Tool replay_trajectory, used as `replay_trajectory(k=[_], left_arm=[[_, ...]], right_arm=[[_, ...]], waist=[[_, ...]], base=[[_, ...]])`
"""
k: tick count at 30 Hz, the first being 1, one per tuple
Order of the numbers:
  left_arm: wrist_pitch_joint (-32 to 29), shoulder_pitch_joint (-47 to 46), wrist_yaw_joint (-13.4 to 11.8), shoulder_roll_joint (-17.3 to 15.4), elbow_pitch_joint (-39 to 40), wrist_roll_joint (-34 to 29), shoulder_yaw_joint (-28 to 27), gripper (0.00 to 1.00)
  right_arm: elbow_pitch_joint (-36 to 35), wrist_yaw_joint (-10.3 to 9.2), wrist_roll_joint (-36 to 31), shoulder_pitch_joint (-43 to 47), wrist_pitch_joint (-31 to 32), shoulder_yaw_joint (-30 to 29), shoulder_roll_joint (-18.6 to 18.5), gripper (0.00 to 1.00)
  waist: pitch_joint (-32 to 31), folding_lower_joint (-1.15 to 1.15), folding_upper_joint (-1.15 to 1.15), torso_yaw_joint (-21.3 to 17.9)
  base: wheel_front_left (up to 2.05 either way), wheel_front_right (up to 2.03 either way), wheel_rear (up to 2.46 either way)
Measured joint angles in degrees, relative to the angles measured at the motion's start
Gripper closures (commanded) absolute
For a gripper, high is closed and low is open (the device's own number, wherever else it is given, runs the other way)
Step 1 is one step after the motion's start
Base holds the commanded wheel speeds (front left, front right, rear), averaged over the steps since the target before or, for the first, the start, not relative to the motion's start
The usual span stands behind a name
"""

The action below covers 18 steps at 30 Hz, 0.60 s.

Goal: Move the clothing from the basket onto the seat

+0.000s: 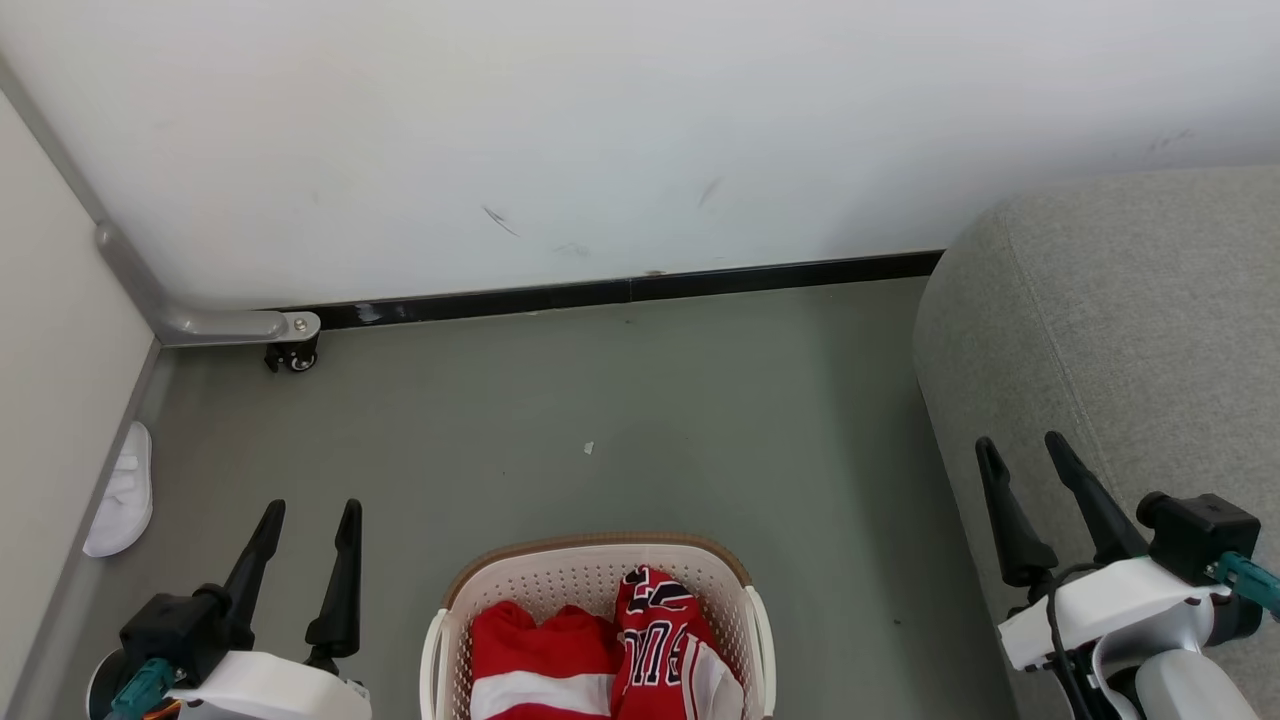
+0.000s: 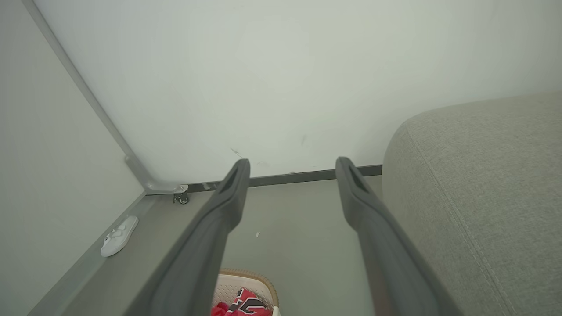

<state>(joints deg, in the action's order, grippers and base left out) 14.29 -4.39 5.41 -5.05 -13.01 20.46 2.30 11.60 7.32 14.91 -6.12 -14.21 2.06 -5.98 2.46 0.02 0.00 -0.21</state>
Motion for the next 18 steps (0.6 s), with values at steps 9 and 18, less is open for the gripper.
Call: replay_trajectory(k=[9,18], left_arm=[[0.0,-0.05,0.36,0.62,-0.08,-0.88,-0.25,0.0],[0.0,-1.1,0.79,1.03,-0.1,-0.9,-0.73,0.0]], right_arm=[[-0.02,0.0,-0.48,-0.02,0.0,-0.65,0.33,0.0],[-0.14,0.0,-0.9,-0.04,0.0,-0.46,0.51,0.0]], waist=[[0.91,0.0,0.0,-0.3],[2.38,0.0,0.0,-0.6]], base=[[0.0,0.0,0.0],[0.0,0.0,0.0]])
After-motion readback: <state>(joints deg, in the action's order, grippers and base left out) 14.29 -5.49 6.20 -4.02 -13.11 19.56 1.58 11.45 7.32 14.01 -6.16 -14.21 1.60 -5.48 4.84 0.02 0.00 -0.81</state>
